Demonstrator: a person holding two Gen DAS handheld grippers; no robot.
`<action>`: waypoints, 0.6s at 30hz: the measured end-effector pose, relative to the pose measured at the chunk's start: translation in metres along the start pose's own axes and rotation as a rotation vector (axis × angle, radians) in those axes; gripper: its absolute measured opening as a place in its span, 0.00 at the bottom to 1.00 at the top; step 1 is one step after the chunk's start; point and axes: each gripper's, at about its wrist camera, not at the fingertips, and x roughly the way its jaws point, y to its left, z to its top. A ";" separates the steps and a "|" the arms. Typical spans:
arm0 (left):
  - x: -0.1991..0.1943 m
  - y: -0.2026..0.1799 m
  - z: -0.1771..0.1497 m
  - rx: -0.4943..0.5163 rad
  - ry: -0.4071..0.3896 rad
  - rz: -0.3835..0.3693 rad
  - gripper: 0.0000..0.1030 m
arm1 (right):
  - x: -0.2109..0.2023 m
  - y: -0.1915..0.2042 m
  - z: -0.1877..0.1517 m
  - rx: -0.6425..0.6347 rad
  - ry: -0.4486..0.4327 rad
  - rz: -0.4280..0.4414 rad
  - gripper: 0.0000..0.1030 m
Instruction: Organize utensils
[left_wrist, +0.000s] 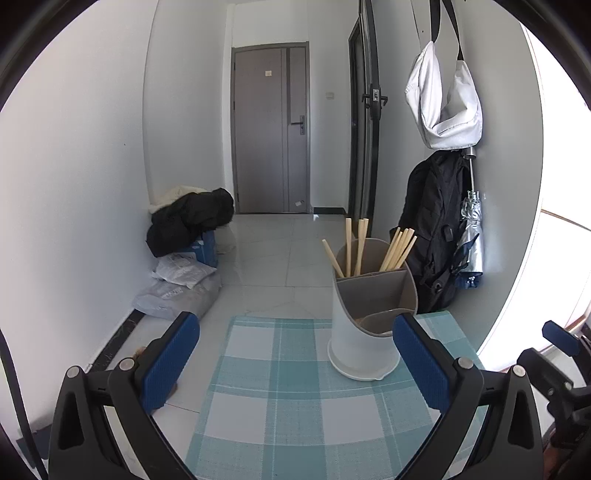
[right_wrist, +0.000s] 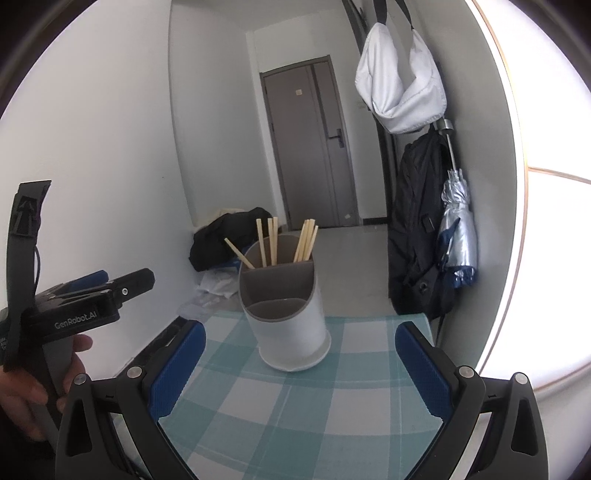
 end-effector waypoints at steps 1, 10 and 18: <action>0.000 -0.001 -0.001 0.003 0.000 0.000 0.99 | 0.001 -0.002 0.000 0.008 0.001 -0.002 1.00; 0.005 -0.002 -0.002 -0.014 0.027 -0.018 0.99 | 0.000 -0.005 0.000 -0.001 -0.012 -0.034 1.00; 0.003 -0.004 -0.004 -0.010 0.033 -0.012 0.99 | 0.001 -0.005 -0.001 0.001 -0.006 -0.033 1.00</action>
